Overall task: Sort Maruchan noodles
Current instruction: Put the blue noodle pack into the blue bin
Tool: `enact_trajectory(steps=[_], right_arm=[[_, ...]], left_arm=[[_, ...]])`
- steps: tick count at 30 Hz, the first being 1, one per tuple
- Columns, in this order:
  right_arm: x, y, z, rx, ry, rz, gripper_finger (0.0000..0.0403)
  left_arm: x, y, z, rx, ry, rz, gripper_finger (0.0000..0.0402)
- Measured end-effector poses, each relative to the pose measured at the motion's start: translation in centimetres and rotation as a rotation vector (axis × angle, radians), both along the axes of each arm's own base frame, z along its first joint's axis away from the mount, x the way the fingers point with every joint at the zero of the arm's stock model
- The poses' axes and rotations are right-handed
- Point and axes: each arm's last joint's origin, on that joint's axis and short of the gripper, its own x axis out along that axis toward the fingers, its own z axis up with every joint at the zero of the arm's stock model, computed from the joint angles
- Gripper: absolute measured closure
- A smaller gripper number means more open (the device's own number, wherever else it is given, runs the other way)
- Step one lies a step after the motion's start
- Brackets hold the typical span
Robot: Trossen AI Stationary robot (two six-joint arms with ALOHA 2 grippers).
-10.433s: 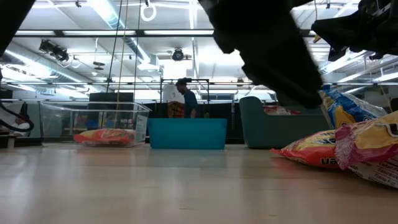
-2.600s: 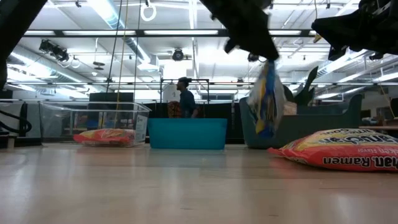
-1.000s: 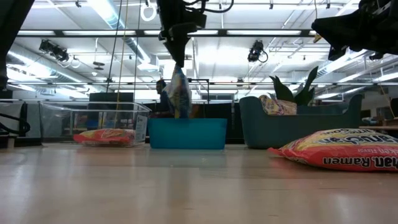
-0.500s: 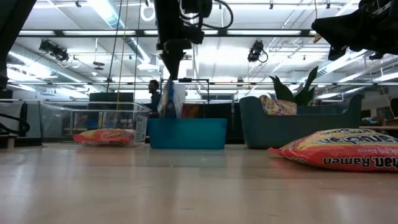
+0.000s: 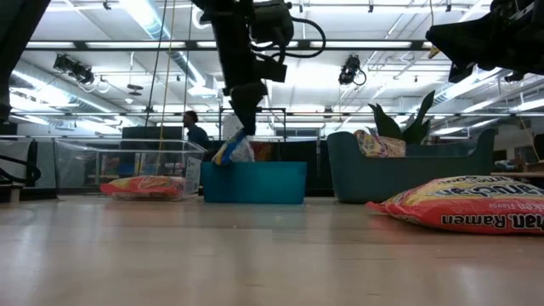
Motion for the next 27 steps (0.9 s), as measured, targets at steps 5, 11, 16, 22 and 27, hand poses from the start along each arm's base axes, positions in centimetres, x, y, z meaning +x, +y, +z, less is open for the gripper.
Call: enact_trajectory(steps=[5,11,16,22,27], right_arm=[[0.0,0.0,0.0,0.000,0.000,0.000,0.0348],[0.0,0.0,0.0,0.000,0.000,0.000,0.0348],[0.0,0.0,0.0,0.000,0.000,0.000,0.0348],[0.0,0.0,0.0,0.000,0.000,0.000,0.0348],[0.0,0.0,0.0,0.000,0.000,0.000,0.0348]], left_arm=[[0.6,0.0,-0.9,-0.013,-0.072,-0.031,0.0397],[1.3,-0.2,-2.9,-0.069,-0.208,-0.075,0.0397],[1.3,0.1,-4.3,-0.033,-0.292,-0.010,0.0397],[1.3,1.2,-4.6,-0.050,-0.403,0.118,0.0397],[0.9,2.6,-4.6,-0.096,-0.471,0.276,0.0397]])
